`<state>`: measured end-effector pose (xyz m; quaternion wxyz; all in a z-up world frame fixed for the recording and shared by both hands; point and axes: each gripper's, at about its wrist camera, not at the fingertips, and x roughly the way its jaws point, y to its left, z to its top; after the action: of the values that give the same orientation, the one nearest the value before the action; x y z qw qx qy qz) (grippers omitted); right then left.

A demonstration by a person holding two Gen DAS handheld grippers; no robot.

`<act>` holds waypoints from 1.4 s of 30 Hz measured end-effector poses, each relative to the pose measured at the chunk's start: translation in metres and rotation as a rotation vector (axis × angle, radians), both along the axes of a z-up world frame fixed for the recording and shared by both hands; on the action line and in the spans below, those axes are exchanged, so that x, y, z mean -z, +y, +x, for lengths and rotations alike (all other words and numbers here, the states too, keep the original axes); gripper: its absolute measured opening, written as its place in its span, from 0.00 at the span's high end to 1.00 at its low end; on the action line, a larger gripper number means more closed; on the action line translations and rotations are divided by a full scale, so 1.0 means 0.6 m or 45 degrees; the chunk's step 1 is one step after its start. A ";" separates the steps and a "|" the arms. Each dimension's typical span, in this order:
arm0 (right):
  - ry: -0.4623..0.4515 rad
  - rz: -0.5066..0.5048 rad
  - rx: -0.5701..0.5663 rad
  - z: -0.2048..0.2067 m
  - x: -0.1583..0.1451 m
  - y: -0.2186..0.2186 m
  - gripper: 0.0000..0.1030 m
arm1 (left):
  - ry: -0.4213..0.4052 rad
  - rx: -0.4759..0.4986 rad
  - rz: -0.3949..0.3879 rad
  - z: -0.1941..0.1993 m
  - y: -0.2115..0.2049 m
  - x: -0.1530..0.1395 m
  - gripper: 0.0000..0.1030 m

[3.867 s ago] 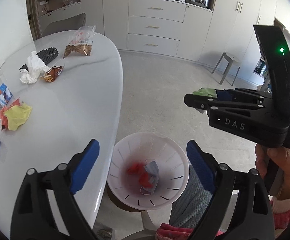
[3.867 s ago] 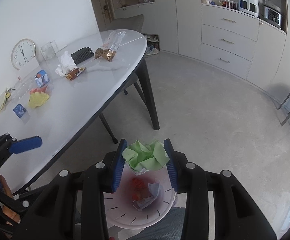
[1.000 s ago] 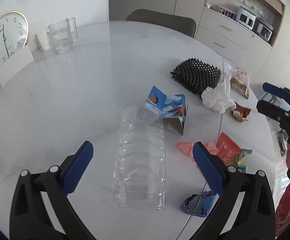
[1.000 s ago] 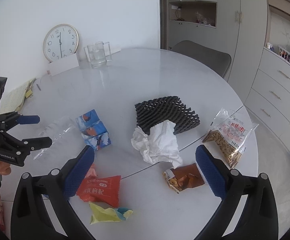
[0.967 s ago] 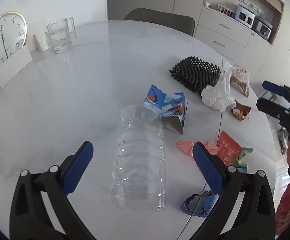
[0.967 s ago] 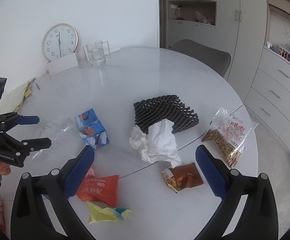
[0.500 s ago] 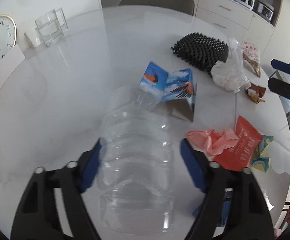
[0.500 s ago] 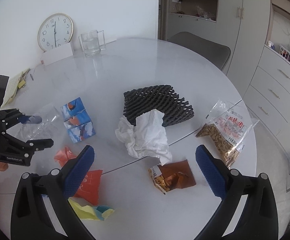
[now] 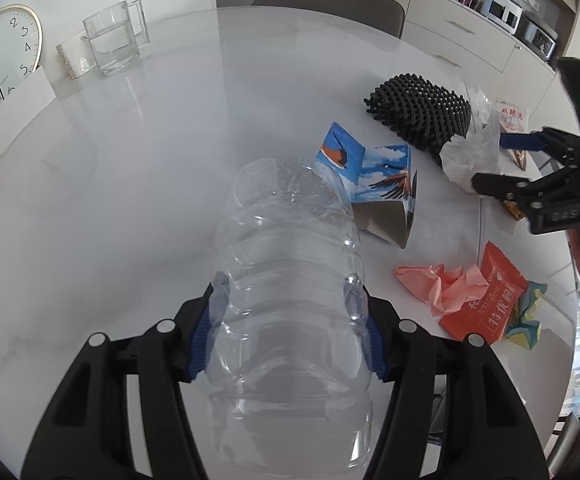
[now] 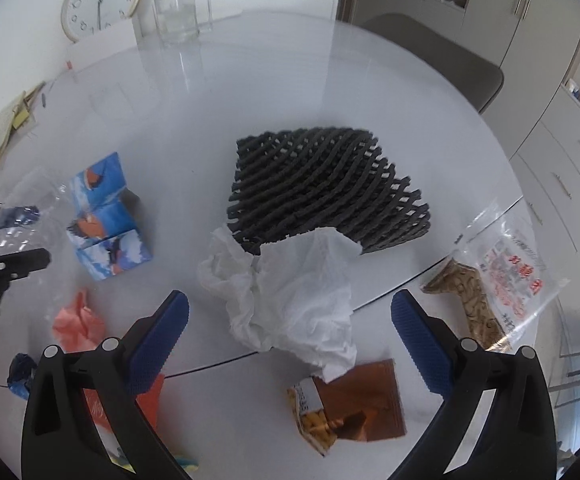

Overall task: Collect trash
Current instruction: 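Grasp the white tissue with the right tool while the left tool lifts the bottle, then carry tissue and bottle to the white bin and open both tools over it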

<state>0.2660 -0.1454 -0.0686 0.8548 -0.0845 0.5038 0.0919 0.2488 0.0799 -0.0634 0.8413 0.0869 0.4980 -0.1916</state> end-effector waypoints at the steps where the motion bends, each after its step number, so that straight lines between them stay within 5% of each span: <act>1: 0.011 0.000 -0.003 0.004 0.004 0.002 0.03 | -0.006 -0.003 -0.001 -0.001 0.002 -0.003 0.43; 5: 0.042 0.084 -0.035 0.006 0.007 0.006 0.46 | -0.030 -0.019 -0.016 -0.001 0.010 -0.016 0.44; 9: 0.019 0.060 -0.074 -0.002 -0.002 0.022 0.78 | -0.041 -0.037 -0.040 0.000 0.020 -0.030 0.43; 19: -0.137 0.220 -0.087 -0.057 -0.093 0.001 0.81 | -0.083 -0.025 -0.110 -0.019 0.022 -0.075 0.43; 26: -0.211 0.248 -0.051 -0.203 -0.147 -0.076 0.79 | -0.112 0.099 -0.153 -0.067 -0.040 -0.112 0.43; 34: -0.142 0.201 0.098 -0.376 -0.125 -0.198 0.78 | -0.138 0.317 -0.167 -0.185 -0.163 -0.140 0.43; 42: -0.021 0.219 0.208 -0.500 -0.041 -0.293 0.78 | -0.090 0.613 -0.140 -0.342 -0.333 -0.129 0.43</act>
<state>-0.0340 -0.3212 -0.0440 0.8677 0.0298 0.4920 0.0641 0.0438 -0.1200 0.0139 0.7917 0.1639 0.4220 -0.4101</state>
